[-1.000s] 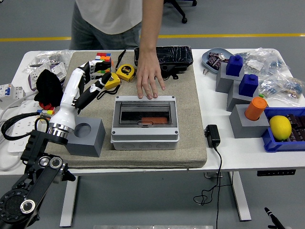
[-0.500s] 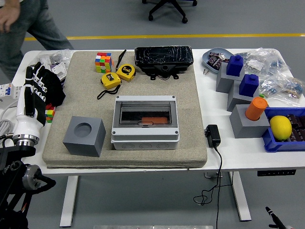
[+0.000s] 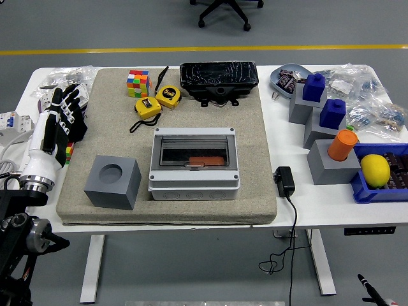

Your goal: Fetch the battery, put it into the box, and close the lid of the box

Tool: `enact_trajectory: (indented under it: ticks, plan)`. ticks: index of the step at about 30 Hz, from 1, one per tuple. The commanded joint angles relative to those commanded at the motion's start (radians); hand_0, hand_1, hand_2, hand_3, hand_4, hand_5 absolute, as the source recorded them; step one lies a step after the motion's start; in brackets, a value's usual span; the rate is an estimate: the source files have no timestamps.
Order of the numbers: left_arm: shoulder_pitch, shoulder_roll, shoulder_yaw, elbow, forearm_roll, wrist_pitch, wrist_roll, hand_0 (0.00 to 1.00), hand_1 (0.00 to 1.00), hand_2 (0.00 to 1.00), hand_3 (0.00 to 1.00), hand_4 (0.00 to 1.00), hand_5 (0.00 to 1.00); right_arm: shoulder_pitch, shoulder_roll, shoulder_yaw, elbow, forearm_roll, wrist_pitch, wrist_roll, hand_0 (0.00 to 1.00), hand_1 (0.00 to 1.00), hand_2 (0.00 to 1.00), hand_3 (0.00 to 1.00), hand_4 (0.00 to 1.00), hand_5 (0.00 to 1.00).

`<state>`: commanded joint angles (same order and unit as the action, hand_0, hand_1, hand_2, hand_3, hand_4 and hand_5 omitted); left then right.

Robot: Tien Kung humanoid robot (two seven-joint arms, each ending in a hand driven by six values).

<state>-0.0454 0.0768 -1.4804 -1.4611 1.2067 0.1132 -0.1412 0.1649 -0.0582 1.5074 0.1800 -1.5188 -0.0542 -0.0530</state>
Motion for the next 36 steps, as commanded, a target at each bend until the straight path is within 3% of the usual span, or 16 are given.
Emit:
enact_trajectory:
  ticks: [9,11,12,18,36]
  plan:
    - [-0.004,-0.014,0.008,-0.005,0.052,0.015,0.018,0.71,0.72,0.688,0.709,0.998,0.998,-0.001,0.002,0.002,0.0,0.0,0.0,0.003,0.967,0.817,0.753,0.791,0.998,0.998]
    - [-0.002,-0.014,0.012,-0.005,0.053,0.016,0.019,0.71,0.72,0.688,0.709,0.998,0.998,0.002,0.003,0.003,0.0,-0.001,0.0,0.003,0.967,0.817,0.753,0.791,0.998,0.998]
    - [0.001,-0.015,0.012,-0.006,0.053,0.02,0.017,0.701,0.703,0.678,0.703,0.998,0.953,0.002,0.004,0.001,0.0,0.001,0.0,0.004,0.966,0.817,0.753,0.792,0.998,0.998]
    - [0.006,-0.018,0.013,-0.013,0.05,0.045,0.006,0.691,0.697,0.669,0.693,0.998,0.936,-0.005,0.01,0.004,0.0,-0.001,0.002,0.003,0.966,0.817,0.754,0.791,0.998,0.998]
    - [0.011,-0.022,0.017,-0.02,0.061,0.06,-0.002,0.679,0.686,0.662,0.689,0.998,0.914,-0.008,0.009,0.014,0.0,-0.009,0.0,0.004,0.968,0.819,0.753,0.791,0.998,0.998]
